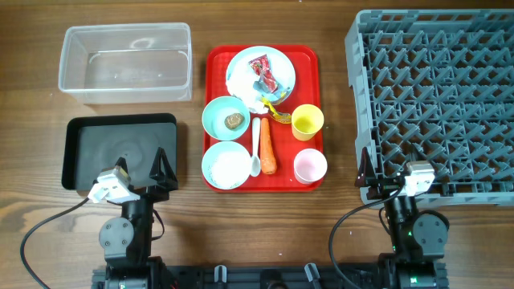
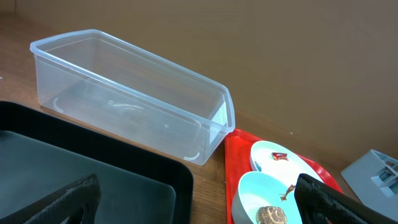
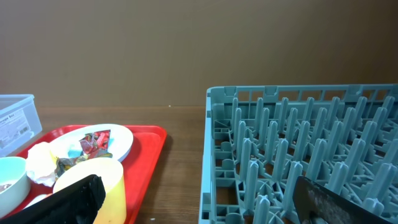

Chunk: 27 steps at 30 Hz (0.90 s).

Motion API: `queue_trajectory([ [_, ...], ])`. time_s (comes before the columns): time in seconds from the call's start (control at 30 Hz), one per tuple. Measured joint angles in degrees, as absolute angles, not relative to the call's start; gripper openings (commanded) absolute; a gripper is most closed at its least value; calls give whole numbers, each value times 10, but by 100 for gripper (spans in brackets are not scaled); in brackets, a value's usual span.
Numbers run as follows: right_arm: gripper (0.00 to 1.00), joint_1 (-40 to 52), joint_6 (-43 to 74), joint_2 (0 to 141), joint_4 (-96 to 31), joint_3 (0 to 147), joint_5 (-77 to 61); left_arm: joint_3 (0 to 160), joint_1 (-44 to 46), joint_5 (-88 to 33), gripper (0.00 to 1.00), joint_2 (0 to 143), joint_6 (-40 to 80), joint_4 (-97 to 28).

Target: Sort waste into correct bins and load items into the dishwasher rack

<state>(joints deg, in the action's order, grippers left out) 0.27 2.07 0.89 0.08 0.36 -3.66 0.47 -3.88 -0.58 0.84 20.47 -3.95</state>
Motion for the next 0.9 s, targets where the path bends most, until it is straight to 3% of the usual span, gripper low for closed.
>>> queue_trajectory([
  [0.73,100,3,21,9,2,4,-37,5,-39,-6,100,8,205,-39],
  [0.9,100,3,21,9,59,4,-67,5,-39,-6,100,8,205,-39],
])
